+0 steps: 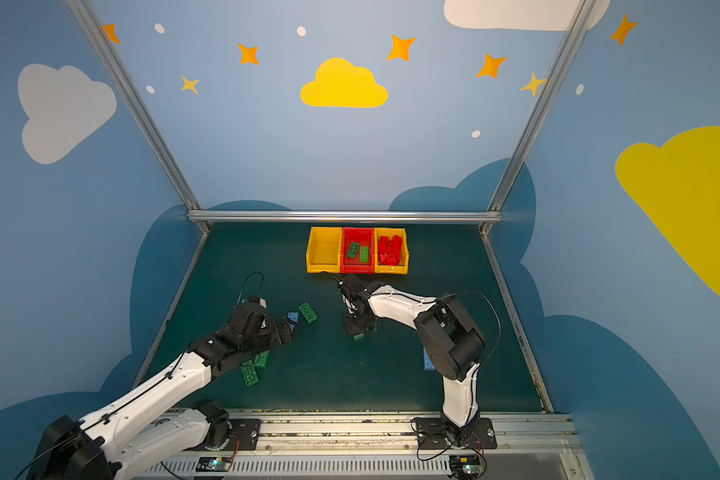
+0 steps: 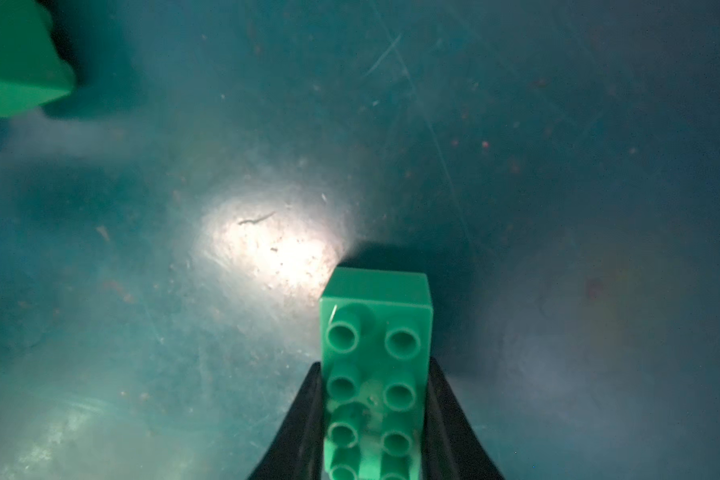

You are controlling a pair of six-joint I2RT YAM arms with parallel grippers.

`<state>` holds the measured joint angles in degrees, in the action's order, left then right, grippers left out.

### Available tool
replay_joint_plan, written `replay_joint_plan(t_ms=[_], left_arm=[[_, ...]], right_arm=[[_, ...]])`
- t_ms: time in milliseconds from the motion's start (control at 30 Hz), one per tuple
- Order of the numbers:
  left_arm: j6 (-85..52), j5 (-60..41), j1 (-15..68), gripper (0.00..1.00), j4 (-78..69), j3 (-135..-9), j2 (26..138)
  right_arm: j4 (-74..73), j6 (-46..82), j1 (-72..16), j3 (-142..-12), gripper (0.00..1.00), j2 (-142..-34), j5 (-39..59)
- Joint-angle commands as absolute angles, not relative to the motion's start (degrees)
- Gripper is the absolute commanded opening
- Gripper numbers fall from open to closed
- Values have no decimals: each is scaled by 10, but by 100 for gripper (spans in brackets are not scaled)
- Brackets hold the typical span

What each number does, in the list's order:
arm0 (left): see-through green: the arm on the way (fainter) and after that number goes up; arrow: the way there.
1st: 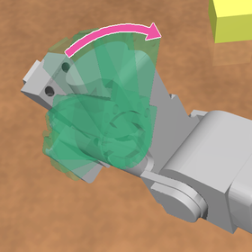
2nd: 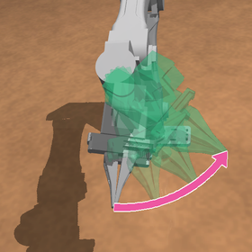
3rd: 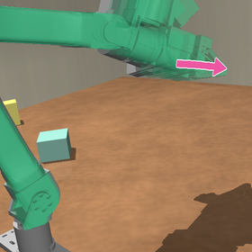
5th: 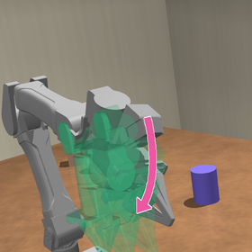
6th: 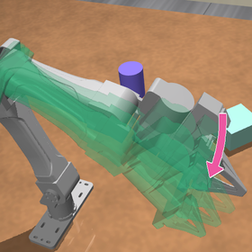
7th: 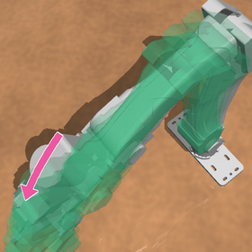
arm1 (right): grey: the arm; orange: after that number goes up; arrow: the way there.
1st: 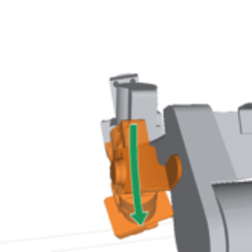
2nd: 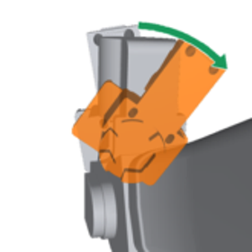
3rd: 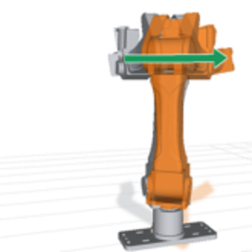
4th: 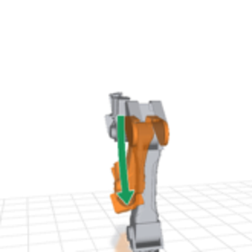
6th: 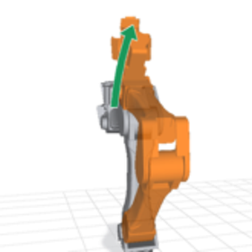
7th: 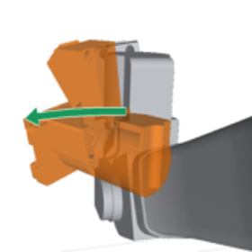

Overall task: Sort the legos into containers by color
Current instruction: 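Close the right gripper on the green brick and lift it, then carry the green brick with the right gripper into the red bin and release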

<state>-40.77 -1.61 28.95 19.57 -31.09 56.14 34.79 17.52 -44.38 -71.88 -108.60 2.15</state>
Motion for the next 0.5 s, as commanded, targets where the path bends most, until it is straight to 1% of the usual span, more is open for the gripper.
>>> replay_joint_plan(t_ms=[0,200,367,467], left_arm=[[-396,-4,285,100,205,-318,559],[-388,-7,276,100,210,-343,575],[-385,-9,268,100,211,-361,589],[-383,-5,262,100,217,-370,598]], right_arm=[[381,162,-436,-764,18,-1087,1],[417,127,-394,-892,18,-1096,-17],[427,117,-334,-1022,17,-1159,0],[436,111,-315,-1108,18,-1213,3]])
